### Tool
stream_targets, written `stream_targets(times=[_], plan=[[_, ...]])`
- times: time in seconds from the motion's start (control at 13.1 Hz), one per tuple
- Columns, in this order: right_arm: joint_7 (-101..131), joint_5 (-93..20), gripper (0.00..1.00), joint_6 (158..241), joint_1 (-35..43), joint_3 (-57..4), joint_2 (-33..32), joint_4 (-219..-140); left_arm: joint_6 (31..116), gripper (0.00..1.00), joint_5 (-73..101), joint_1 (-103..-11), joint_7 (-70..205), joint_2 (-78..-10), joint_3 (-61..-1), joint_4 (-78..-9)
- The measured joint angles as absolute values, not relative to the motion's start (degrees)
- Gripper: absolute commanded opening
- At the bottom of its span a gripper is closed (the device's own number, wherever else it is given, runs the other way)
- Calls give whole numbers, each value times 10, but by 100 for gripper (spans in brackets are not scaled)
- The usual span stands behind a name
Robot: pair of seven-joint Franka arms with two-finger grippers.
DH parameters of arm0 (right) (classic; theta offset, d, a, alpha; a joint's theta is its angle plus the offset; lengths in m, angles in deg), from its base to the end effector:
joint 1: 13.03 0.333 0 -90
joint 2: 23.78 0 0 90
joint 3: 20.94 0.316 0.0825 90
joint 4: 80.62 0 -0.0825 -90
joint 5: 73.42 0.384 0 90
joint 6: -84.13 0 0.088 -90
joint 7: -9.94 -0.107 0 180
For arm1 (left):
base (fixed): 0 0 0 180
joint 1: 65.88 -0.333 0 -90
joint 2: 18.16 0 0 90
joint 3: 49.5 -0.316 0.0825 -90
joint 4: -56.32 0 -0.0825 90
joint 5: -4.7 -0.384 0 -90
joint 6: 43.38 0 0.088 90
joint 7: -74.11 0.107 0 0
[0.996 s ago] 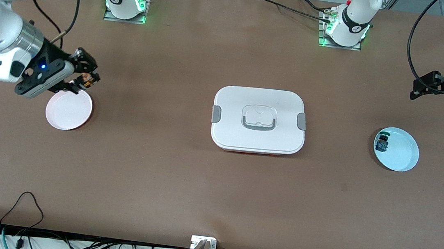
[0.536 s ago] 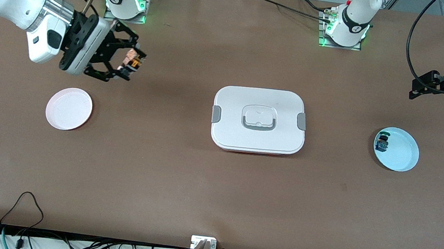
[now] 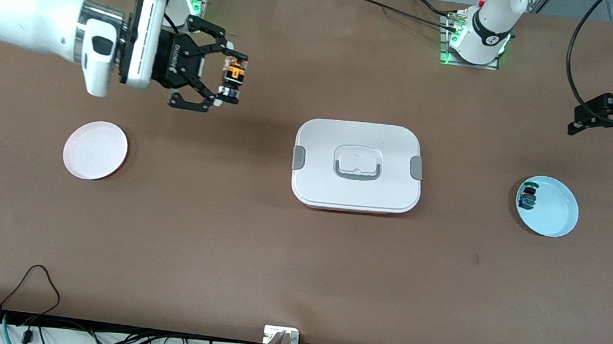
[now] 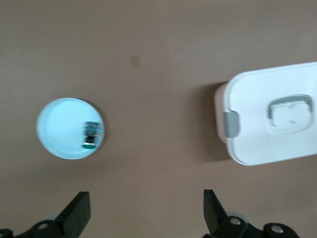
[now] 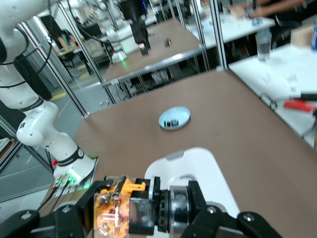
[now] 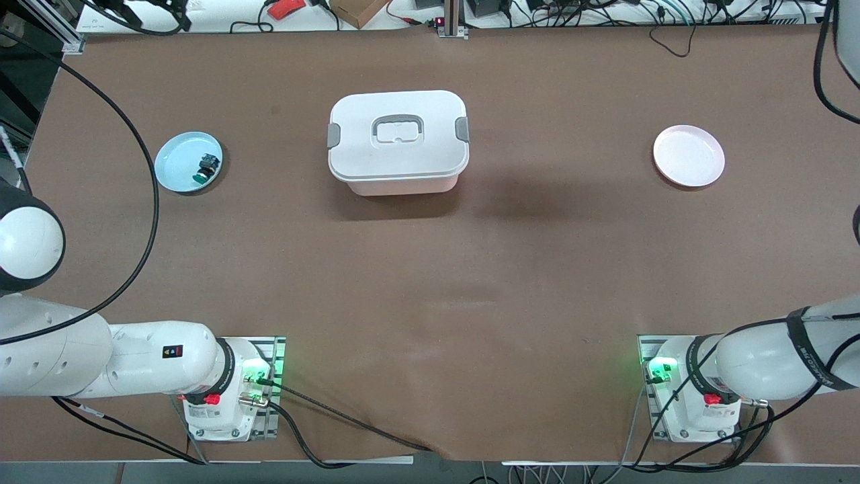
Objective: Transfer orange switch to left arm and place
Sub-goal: 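Carry the switch with the right gripper up over the white box, then reach the left gripper toward the switch held by the right gripper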
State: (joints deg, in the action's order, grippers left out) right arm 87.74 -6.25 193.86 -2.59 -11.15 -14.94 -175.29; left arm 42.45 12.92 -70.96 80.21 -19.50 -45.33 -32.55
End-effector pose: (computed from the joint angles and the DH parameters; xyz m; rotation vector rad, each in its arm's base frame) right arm 0.5725 0.2728 0.5715 -1.6321 -1.2797 -0.7399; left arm 0.5539 -0.0069 0.6159 2.9870 -0.1429 -0.1008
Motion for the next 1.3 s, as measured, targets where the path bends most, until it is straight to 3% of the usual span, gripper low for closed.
stream_targets(times=[0.38, 0.61, 0.92, 1.3], plan=[[1062, 151, 0, 1949, 19, -110, -71, -1755, 269, 100, 440, -818, 801, -248, -459, -329], [1110, 241, 0, 2024, 75, -109, -60, -1755, 244, 100, 604, -861, 802, -289, -460, -388], [1115, 276, 0, 2126, 135, -108, -61, -1747, 267, 100, 745, -860, 804, -275, -426, -487], [1115, 279, 0, 2165, 181, -108, -52, -1742, 415, 100, 772, -855, 797, -237, -294, -508]])
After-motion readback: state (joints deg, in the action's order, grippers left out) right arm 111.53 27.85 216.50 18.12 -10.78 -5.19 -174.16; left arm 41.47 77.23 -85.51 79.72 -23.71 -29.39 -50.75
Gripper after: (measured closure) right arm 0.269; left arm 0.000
